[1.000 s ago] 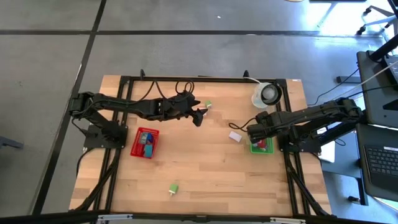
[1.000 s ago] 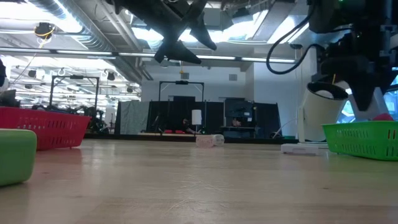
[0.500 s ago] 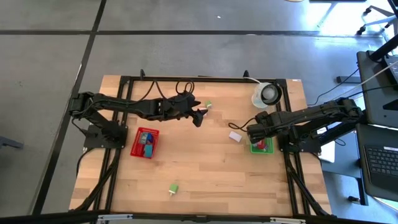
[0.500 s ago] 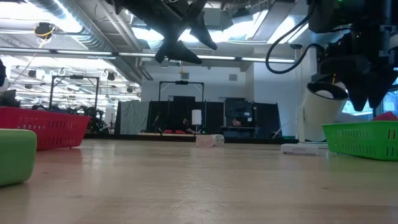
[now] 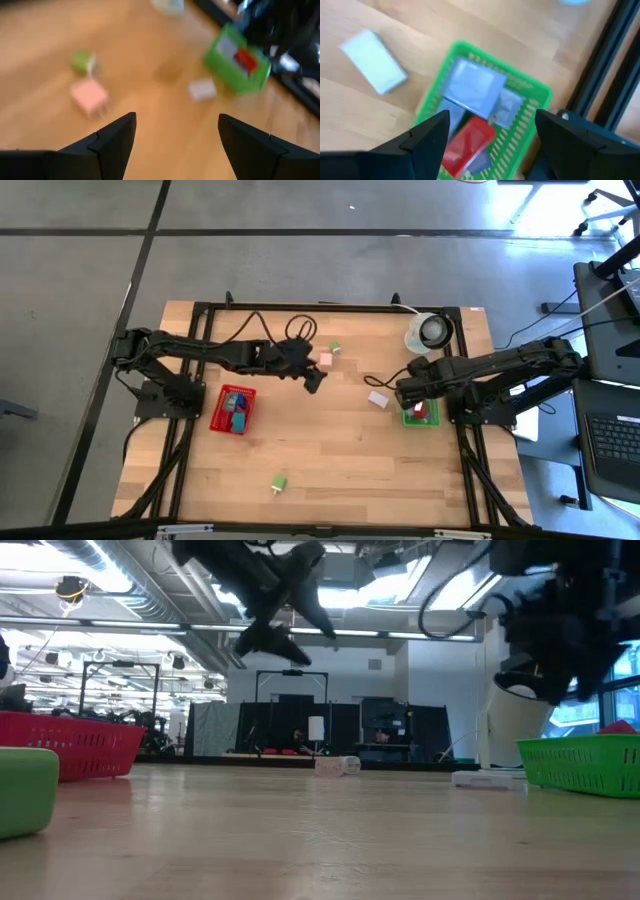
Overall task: Pick & Place Office items
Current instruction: Put the bottom green charger adapter into the green basket
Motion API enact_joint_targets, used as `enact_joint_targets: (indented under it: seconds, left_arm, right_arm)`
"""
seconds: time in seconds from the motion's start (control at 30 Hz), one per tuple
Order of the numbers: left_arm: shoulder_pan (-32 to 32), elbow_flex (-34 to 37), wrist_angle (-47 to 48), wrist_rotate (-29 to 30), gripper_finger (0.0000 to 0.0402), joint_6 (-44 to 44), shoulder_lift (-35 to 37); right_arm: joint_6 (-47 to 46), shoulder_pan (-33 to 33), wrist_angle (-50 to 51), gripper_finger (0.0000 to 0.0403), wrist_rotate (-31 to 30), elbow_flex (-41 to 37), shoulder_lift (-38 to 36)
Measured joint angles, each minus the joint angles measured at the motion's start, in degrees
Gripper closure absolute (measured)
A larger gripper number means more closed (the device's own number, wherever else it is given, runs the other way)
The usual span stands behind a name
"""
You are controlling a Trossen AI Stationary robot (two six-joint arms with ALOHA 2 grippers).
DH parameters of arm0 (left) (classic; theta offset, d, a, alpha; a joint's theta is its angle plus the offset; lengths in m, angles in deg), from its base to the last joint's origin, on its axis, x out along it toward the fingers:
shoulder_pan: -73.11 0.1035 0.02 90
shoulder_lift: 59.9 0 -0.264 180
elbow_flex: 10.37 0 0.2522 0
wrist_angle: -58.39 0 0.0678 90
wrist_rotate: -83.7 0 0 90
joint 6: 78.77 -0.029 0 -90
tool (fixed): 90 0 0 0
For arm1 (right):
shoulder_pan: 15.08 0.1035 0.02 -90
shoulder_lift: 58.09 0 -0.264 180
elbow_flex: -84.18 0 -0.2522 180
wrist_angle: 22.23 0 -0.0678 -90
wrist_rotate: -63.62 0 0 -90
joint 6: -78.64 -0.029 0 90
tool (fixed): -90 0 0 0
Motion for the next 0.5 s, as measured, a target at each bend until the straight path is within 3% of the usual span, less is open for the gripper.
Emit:
enact_joint_targets:
  seconds: [0.2, 0.5]
  left_arm:
    - [-2.9, 0.0, 7.9, -5.8, 0.0123, 3.1, 0.0]
    - [-10.0, 0.0, 11.7, -1.9, 0.0123, 12.8, 0.0]
  right_arm:
    - [5.6, -1.5, 0.0, 0.0106, -5.1, 4.0, 0.0]
    - [12.1, -3.8, -3.1, 0.0106, -9.5, 6.4, 0.0]
